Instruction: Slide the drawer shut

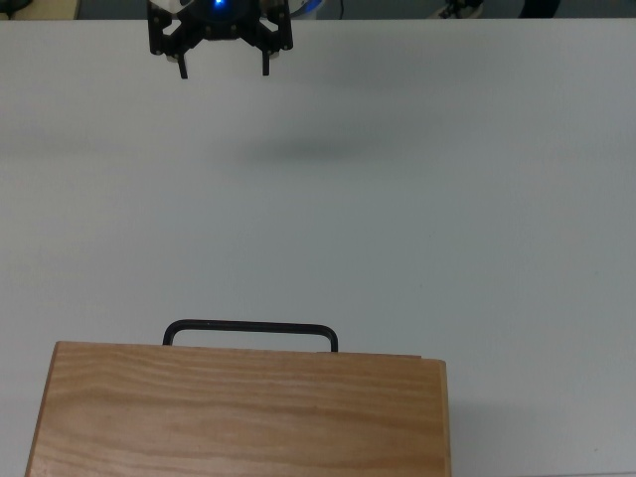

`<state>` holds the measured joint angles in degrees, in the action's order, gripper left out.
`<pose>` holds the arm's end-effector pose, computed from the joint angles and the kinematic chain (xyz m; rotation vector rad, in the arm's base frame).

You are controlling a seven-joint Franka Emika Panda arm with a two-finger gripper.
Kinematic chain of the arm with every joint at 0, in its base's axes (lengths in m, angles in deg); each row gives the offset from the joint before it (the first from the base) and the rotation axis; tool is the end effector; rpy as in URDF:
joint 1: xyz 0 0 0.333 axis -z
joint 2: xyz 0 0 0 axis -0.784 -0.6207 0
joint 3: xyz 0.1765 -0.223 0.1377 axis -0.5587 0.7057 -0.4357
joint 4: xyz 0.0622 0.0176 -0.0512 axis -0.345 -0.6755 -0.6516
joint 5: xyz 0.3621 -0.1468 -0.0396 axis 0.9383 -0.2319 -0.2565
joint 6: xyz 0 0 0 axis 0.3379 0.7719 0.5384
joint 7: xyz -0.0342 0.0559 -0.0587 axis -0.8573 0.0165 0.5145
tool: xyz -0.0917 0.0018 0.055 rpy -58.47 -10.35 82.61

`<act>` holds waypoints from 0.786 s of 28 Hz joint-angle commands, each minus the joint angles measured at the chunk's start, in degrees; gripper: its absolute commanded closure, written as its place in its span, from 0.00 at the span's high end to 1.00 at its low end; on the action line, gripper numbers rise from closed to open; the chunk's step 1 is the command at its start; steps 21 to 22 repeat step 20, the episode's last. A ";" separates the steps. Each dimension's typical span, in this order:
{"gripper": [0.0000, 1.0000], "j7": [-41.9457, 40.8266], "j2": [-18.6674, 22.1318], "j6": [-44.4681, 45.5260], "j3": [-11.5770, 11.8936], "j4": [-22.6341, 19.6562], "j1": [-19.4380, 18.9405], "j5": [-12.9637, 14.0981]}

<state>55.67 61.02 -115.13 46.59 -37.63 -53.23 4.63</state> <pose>0.5772 0.0072 0.5813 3.0638 0.2489 -0.0159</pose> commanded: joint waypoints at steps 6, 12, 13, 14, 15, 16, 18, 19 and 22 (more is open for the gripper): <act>1.00 3.49 0.69 0.83 0.40 -0.71 0.63 1.27; 1.00 3.49 0.78 0.83 0.40 -0.71 1.16 2.50; 1.00 3.49 0.78 0.83 0.40 -0.71 1.25 2.50; 1.00 3.49 0.78 0.83 0.40 -0.71 1.25 2.50; 1.00 3.49 0.69 0.83 0.40 -0.71 1.25 2.50; 1.00 3.49 0.69 0.83 0.40 -0.36 1.25 2.50; 1.00 3.49 0.34 0.92 0.40 0.43 1.25 2.50; 1.00 3.49 0.25 0.92 0.40 0.44 1.25 2.50; 1.00 3.49 0.34 0.92 0.40 0.52 1.25 2.50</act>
